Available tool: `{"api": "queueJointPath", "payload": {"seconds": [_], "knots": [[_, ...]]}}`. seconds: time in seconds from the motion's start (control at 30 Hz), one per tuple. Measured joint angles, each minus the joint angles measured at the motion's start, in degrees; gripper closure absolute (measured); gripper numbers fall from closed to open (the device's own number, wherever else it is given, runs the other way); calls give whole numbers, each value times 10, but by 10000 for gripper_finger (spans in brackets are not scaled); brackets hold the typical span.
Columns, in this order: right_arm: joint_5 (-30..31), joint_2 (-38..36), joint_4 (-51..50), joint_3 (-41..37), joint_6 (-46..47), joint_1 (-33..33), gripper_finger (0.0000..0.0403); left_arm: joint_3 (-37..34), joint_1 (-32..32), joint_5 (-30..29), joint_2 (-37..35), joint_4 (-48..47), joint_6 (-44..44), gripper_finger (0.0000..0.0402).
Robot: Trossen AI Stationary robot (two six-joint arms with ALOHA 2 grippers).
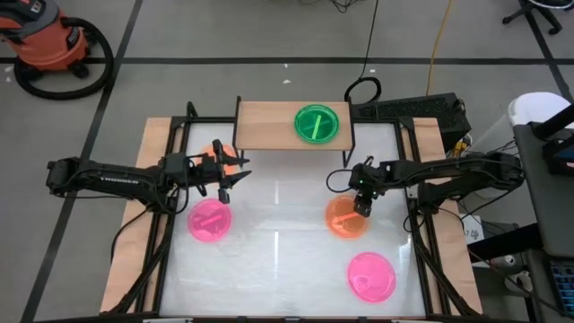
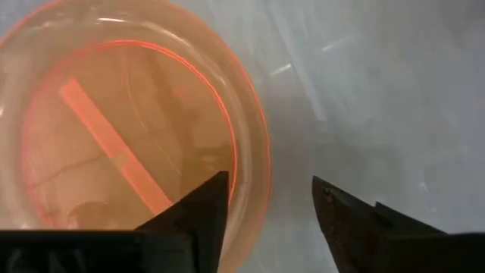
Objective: Place and stack plates onto a shelf
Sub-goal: Put the right orange transparent plate on the shelf
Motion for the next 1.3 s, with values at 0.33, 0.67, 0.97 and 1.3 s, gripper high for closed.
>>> {"api": "queueJointPath", "payload": {"seconds": [0.33, 0.67, 0.97, 1.3], "knots": [[-3, 34, 21, 1, 4, 0, 283, 0, 0, 0, 0, -6, 0, 238], [-18, 9, 22, 1, 4, 0, 395, 0, 0, 0, 0, -6, 0, 238], [-44, -75, 55, 0, 31, 0, 403, 0, 0, 0, 0, -5, 2, 238], [-62, -130, 374, 0, 43, -13, 403, 0, 0, 0, 0, 60, 1, 238]]}}
